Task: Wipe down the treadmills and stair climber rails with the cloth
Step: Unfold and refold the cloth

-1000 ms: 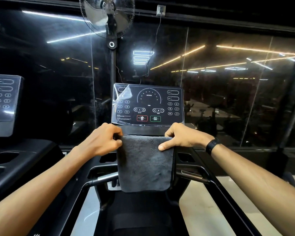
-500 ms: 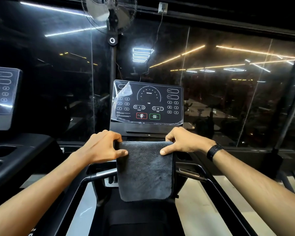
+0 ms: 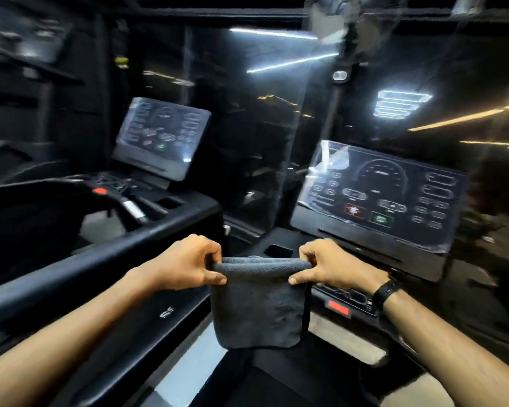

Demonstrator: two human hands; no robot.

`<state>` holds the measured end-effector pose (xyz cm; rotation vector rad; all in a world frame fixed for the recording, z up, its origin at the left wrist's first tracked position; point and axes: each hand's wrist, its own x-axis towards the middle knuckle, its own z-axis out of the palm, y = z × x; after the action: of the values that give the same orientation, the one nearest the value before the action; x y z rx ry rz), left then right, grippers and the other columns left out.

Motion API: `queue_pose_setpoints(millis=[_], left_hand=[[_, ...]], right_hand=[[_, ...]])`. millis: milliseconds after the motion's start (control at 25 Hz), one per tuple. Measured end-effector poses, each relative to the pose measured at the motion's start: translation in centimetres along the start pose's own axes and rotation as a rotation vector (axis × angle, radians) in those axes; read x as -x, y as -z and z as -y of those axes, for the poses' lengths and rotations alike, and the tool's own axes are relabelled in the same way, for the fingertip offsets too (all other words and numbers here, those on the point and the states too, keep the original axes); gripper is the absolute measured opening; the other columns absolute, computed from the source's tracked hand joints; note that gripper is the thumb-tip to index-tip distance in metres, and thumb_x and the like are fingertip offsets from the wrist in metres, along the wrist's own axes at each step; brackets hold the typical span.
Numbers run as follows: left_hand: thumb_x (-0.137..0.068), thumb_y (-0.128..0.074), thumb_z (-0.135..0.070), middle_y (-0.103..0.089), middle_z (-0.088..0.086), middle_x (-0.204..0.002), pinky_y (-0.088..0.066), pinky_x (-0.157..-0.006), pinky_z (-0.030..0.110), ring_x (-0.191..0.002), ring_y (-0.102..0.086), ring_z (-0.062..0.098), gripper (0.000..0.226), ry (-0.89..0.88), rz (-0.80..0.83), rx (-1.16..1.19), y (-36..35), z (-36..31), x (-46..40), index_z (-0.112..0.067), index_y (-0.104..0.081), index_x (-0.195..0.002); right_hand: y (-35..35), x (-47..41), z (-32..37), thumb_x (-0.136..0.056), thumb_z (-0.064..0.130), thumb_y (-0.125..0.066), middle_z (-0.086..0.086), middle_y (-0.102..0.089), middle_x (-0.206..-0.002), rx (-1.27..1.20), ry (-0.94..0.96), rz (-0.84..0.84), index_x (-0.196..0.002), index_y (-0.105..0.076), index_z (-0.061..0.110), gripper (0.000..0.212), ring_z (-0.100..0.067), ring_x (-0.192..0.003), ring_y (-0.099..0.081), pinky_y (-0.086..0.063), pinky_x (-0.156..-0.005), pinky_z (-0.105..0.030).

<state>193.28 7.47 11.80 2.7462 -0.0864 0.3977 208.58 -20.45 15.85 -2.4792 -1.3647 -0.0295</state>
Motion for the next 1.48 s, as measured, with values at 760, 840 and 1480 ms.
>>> queue_pose_setpoints(millis=[760, 840, 1480], left_hand=[[-0.085, -0.072, -0.049, -0.055, -0.014, -0.091, -0.037, -0.066, 0.031, -0.082, -0.049, 0.009, 0.032, 1.233, -0.365, -0.527, 14.5, -10.0, 70.2, -0.024, -0.052, -0.091], [-0.085, -0.072, -0.049, -0.057, -0.012, -0.092, -0.035, -0.065, 0.030, -0.082, -0.050, 0.010, 0.032, 1.350, -0.387, -0.548, 15.2, -13.4, 76.4, -0.025, -0.053, -0.091], [-0.066, -0.090, -0.003, -0.065, 0.001, -0.068, -0.044, -0.058, 0.029, -0.058, -0.050, 0.007, 0.032, 1.885, -1.455, -0.449, 14.0, -30.3, 107.6, -0.022, -0.065, -0.071]], right_hand=[[-23.7, 1.5, 64.3, -0.073, 0.042, -0.087, 0.008, -0.046, -0.062, -0.329, 1.385, 0.442, -0.062, -0.042, 0.024, 0.050, -0.009, -0.059, -0.039, -0.031, -0.056, -0.029], [-25.2, 5.9, 70.8, -0.074, 0.043, -0.086, 0.010, -0.045, -0.062, -0.344, 1.491, 0.463, -0.061, -0.041, 0.027, 0.050, -0.005, -0.058, -0.039, -0.029, -0.054, -0.023], [-33.9, 34.4, 109.2, -0.076, 0.041, -0.085, 0.003, -0.060, -0.071, -0.487, 2.076, 0.814, -0.068, -0.057, 0.021, 0.036, -0.011, -0.064, -0.054, -0.048, -0.063, -0.039]])
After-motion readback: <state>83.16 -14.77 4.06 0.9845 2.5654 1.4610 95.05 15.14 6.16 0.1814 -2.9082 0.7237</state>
